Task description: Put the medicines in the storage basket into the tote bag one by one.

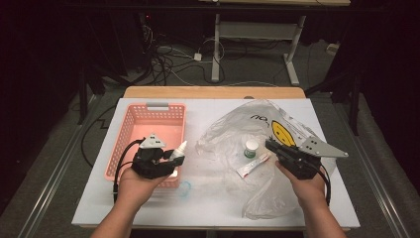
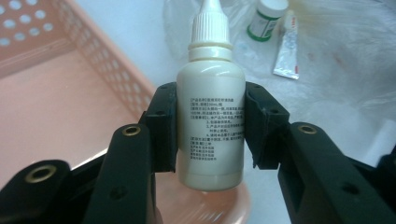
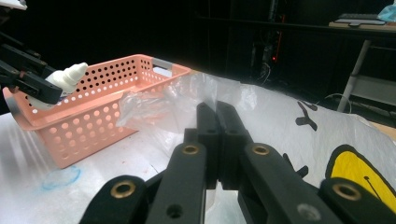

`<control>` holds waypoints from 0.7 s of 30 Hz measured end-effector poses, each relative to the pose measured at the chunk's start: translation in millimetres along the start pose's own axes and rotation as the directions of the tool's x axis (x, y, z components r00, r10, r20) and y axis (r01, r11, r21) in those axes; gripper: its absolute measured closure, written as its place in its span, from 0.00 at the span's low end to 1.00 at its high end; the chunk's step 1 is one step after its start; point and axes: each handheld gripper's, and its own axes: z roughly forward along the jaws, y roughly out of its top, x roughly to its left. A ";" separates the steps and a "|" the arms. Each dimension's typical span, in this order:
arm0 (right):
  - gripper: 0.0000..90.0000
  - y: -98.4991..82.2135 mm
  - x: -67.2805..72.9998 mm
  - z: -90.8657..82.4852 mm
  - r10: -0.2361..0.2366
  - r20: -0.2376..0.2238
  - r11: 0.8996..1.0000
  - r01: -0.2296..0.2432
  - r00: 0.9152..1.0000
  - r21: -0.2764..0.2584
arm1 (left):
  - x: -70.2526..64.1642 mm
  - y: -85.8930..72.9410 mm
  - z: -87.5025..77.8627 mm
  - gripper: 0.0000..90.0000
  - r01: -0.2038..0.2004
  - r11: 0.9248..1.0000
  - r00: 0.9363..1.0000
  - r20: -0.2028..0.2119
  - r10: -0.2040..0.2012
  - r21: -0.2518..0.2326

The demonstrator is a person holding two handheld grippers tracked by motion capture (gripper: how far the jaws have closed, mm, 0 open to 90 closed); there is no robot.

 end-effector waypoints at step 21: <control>1.00 1.3 -0.2 -1.7 0.002 0.001 1.000 -0.002 1.000 -0.005 | -51.9 16.0 51.6 0.65 -0.087 0.996 0.990 0.111 0.086 0.009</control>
